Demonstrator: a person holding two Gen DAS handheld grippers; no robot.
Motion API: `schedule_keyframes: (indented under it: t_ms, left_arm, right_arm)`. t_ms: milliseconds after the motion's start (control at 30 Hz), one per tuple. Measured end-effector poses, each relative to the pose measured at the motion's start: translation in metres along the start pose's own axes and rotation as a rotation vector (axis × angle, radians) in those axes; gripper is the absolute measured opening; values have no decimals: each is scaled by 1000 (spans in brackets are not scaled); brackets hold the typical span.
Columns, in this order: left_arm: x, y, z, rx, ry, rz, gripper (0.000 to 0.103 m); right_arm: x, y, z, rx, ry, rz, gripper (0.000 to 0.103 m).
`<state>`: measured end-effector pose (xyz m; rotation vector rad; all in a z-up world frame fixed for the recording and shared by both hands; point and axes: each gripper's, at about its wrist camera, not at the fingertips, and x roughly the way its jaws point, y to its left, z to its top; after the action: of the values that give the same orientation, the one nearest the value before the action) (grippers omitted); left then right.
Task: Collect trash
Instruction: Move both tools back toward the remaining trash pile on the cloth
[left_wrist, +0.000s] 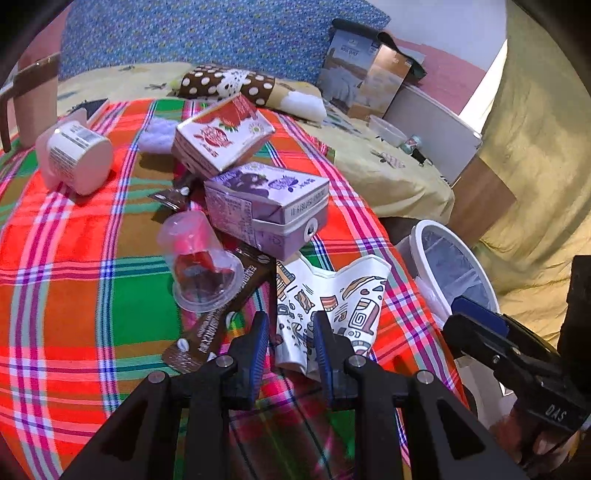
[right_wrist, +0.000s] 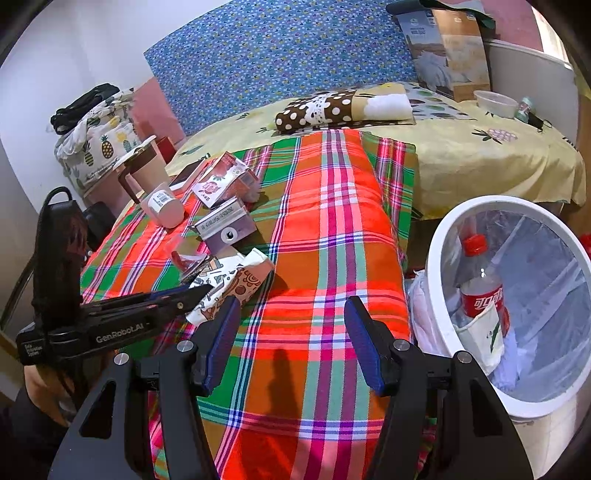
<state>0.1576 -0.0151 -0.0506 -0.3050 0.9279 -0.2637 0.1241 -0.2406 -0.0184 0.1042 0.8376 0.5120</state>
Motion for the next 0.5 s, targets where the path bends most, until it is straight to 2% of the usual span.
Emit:
schedule_keyframes:
  t_ms: [200, 267, 500]
  left_arm:
    - [4, -17, -1, 28, 4, -19, 24]
    - [3, -24, -3, 53, -5, -15, 15]
    - [-14, -31, -12, 84, -52, 2, 14]
  right_arm:
    - [0, -5, -1, 10, -1, 2, 60]
    - [-1, -7, -1, 15, -4, 0, 60]
    - [-6, -7, -1, 12, -16, -1, 60]
